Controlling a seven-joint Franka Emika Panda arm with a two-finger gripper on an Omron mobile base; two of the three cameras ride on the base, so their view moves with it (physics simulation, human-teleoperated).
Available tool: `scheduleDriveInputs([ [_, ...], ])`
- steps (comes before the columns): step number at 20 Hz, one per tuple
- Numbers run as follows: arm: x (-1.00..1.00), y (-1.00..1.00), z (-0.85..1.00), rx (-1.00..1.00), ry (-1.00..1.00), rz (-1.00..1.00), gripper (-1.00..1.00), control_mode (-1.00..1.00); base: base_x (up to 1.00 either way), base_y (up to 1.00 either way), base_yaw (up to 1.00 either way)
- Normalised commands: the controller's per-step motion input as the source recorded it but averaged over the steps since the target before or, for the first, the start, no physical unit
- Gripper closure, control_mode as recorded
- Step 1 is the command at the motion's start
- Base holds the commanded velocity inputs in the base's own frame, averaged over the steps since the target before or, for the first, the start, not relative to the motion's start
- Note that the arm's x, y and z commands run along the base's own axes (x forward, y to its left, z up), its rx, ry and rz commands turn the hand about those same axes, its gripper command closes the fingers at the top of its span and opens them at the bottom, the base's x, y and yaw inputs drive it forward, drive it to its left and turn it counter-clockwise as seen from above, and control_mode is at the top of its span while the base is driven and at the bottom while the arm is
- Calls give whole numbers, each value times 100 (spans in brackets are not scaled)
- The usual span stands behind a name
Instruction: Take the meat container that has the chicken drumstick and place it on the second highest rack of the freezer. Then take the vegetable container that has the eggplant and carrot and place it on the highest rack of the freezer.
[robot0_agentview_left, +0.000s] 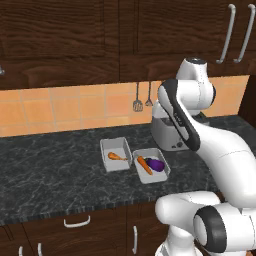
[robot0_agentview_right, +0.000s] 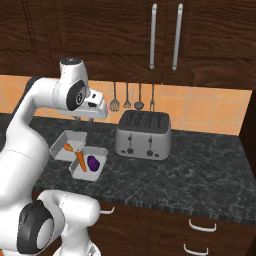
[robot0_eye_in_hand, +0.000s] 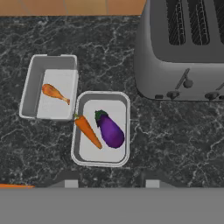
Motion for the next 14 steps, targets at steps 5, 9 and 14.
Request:
scheduleDriveInputs([
  [5,-10,14,-11,-2,0,0,-100,-100,0,0,0],
  [9,-60,56,-42,-2,0,10,-100,-100,0,0,0],
  [14,-59,55,-44,-1,-1,28,-100,-100,0,0,0],
])
